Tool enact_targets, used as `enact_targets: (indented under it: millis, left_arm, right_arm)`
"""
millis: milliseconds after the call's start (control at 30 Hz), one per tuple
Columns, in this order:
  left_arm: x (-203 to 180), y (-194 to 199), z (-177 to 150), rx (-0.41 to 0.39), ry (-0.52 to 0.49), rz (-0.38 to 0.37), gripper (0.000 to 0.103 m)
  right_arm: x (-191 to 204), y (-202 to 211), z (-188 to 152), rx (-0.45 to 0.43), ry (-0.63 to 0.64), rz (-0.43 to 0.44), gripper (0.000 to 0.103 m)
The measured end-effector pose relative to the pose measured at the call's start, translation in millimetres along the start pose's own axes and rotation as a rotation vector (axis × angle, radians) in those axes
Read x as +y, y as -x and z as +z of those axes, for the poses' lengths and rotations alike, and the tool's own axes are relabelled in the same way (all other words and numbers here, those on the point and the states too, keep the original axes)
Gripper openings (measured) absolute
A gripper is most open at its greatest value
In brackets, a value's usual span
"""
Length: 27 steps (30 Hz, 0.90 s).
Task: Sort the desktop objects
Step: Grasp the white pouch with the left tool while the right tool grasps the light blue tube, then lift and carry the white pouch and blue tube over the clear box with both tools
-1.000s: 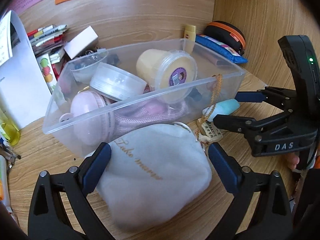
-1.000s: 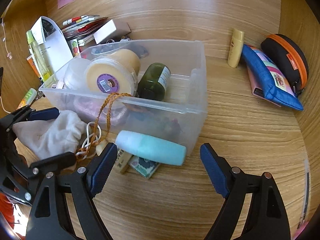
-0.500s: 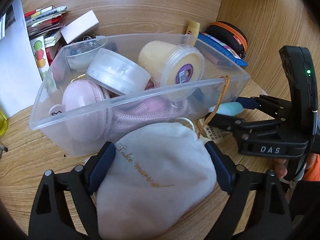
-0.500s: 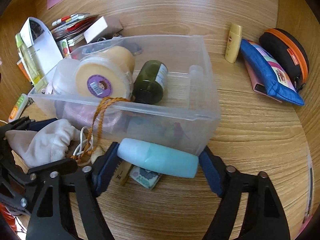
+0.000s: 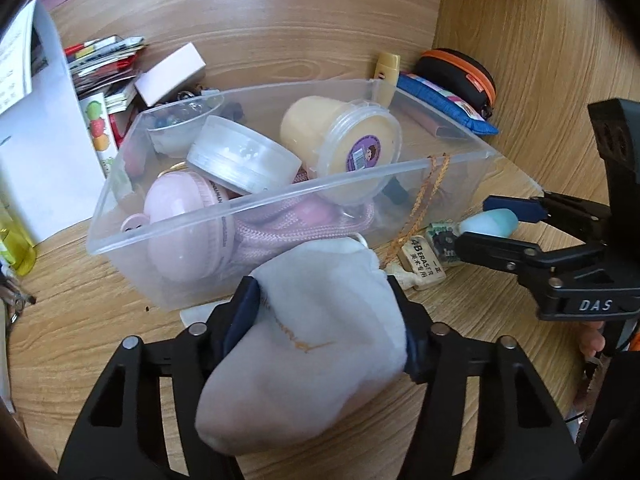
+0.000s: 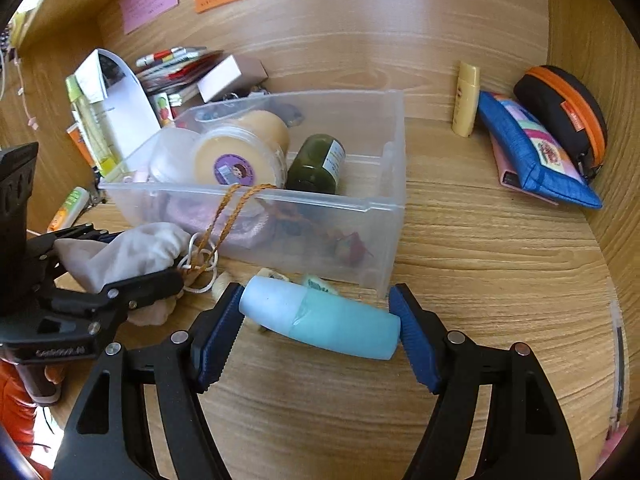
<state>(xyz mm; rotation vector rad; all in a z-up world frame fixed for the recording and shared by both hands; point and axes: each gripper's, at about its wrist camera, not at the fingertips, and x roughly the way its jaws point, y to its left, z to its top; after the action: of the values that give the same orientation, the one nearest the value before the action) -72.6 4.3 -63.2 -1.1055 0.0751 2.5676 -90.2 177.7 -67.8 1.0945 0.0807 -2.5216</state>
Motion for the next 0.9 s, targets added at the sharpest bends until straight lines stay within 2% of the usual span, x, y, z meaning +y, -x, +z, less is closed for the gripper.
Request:
enact_targets:
  millis: [433, 533, 633, 733, 767, 900]
  left_arm:
    - [13, 30, -5, -0.068, 0.103, 0.03, 0.045]
    - [9, 40, -1, -0.097, 0.1, 0.018, 0.036]
    - [5, 49, 5, -0.129, 0.082, 0.008, 0.035]
    - [5, 45, 3, -0.097, 0.071, 0.018, 0.035]
    - [5, 43, 2, -0.083, 0.074, 0.014, 0.036]
    - [4, 27, -7, -0.022, 0.063, 0.018, 0.067]
  right_arm:
    - [-9, 25, 1, -0.076, -0.027, 0.04, 0.07]
    - [-10, 30, 4, -0.092, -0.03, 0.045, 0.07]
    - [-11, 34, 7, -0.108, -0.03, 0.052, 0.07]
    - [-10, 39, 9, -0.119, -0.024, 0.055, 0.07]
    - [-10, 39, 9, -0.121, -0.022, 0.055, 0.07]
    - [-10, 41, 8, -0.125, -0.016, 0.063, 0.07]
